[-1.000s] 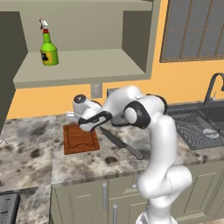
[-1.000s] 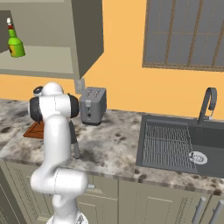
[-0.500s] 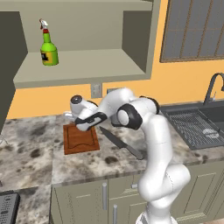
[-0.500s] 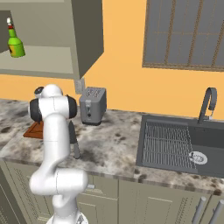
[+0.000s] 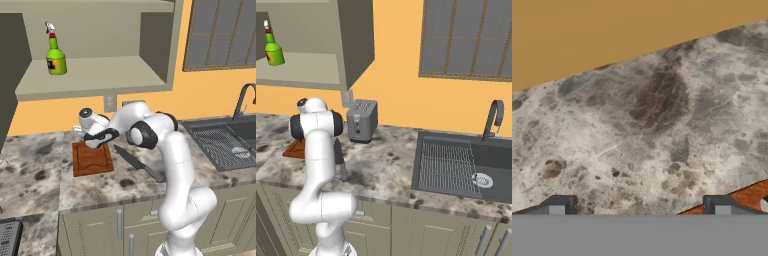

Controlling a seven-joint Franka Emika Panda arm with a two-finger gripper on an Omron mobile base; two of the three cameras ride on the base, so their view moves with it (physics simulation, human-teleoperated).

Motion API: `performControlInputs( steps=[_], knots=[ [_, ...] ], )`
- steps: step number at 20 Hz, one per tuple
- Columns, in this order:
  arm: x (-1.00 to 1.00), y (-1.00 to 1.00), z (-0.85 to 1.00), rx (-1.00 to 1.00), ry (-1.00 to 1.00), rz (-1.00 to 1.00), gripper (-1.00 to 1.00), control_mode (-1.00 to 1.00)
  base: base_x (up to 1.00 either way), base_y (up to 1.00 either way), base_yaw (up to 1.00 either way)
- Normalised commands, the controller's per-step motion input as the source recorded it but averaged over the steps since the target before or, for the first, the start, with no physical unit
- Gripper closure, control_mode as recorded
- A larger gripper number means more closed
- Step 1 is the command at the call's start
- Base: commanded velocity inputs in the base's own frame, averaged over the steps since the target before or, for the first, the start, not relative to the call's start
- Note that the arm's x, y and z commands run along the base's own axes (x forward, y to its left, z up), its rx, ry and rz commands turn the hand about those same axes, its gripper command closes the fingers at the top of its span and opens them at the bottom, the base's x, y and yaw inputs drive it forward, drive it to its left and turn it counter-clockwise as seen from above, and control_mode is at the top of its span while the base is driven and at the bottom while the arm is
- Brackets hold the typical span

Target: Move the cutting board and knife to the sink. Then move spray from the cabinet to the counter.

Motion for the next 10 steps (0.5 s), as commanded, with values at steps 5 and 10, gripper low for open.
performControlInputs(
  steps=[5, 10],
  knots=[
    [0.15, 0.0, -0.28, 0.0, 0.0, -0.01, -1.0, -1.0, 0.0, 0.0, 0.0],
    [0.15, 0.0, -0.32, 0.0, 0.0, 0.0, -1.0, -1.0, 0.0, 0.0, 0.0]
  ],
)
